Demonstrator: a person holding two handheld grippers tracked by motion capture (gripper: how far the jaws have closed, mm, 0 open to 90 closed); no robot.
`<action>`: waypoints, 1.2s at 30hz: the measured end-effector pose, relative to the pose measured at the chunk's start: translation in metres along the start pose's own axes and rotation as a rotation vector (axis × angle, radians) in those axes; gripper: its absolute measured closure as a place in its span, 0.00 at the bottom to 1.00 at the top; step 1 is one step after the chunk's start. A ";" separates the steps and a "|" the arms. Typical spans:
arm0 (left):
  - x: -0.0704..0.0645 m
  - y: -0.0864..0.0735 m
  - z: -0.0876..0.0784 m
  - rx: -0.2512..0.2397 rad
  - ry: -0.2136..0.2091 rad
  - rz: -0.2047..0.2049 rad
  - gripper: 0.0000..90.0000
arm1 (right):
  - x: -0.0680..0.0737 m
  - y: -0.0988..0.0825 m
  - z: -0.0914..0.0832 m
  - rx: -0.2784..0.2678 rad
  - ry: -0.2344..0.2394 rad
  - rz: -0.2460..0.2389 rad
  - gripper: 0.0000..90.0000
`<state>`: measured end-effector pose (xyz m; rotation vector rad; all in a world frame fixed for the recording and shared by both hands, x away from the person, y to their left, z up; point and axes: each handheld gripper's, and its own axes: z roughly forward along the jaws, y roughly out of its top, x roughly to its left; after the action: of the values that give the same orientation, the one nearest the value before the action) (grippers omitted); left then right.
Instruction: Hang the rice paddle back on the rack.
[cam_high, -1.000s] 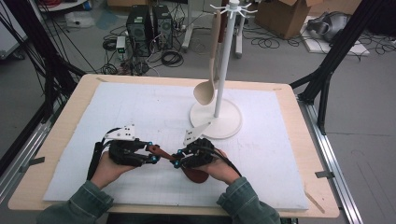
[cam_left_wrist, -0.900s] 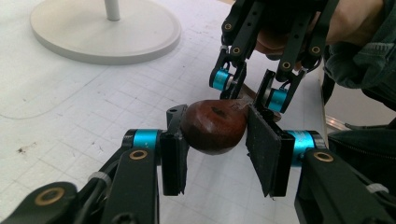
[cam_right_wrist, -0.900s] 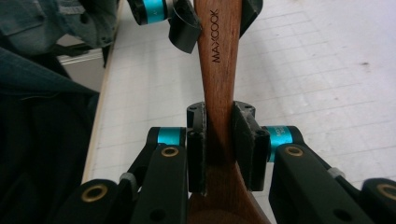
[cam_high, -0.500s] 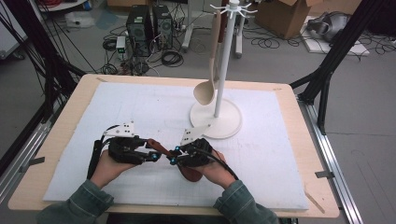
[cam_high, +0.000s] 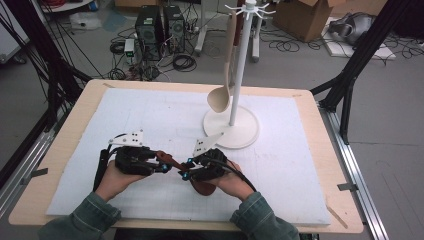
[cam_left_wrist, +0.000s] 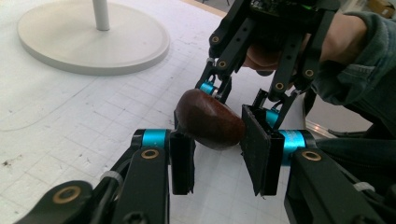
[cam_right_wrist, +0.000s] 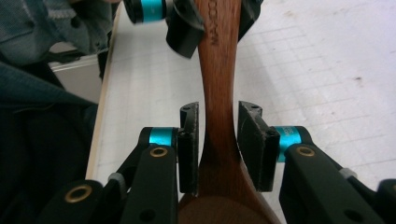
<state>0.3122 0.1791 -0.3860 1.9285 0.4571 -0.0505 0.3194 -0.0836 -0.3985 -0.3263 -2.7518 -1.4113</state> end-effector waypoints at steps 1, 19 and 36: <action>0.000 0.000 0.000 -0.004 -0.005 -0.001 0.74 | -0.001 -0.001 0.000 0.003 0.010 -0.004 0.75; -0.003 0.009 0.000 -0.005 0.033 0.001 0.69 | 0.006 0.007 -0.003 -0.056 -0.058 0.023 0.82; -0.005 0.014 -0.005 -0.007 -0.037 0.039 0.78 | -0.005 0.010 -0.003 -0.010 0.086 0.015 0.74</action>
<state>0.3110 0.1777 -0.3705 1.9257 0.3945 -0.0593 0.3265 -0.0815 -0.3893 -0.2794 -2.6694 -1.4012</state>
